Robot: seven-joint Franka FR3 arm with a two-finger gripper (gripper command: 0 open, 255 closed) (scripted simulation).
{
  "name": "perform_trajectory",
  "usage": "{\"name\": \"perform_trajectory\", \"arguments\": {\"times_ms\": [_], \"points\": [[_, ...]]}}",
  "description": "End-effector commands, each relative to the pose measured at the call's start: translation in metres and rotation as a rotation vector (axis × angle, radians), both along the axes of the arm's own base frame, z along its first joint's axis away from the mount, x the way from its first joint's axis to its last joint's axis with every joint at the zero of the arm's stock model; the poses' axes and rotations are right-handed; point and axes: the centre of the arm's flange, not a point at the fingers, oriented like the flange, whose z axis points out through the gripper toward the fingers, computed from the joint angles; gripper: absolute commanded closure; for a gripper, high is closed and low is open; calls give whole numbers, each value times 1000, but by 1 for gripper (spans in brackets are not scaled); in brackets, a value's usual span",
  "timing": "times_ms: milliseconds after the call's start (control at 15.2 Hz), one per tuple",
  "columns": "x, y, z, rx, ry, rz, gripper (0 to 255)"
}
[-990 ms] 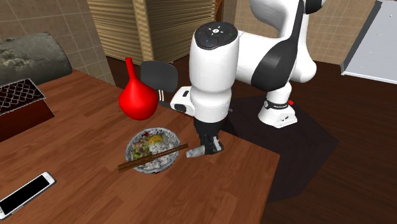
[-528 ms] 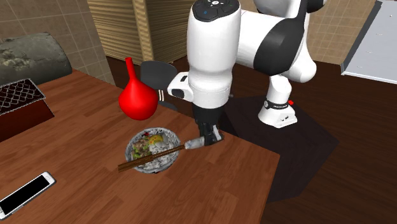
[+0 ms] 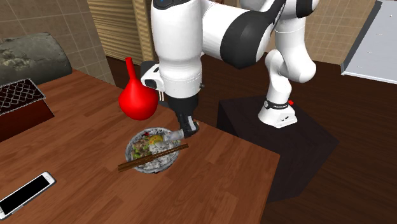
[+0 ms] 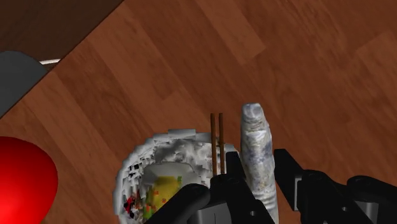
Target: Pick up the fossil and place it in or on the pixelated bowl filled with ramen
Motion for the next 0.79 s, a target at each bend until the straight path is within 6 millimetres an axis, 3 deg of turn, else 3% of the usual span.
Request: {"name": "perform_trajectory", "arguments": {"times_ms": [0, 396, 462, 726], "points": [[23, -15, 1, 0, 0, 1, 255], [90, -56, 2, 0, 0, 1, 255], [109, -68, 2, 0, 0, 0, 255], [109, -68, -19, 0, 0, 1, 255]]}}
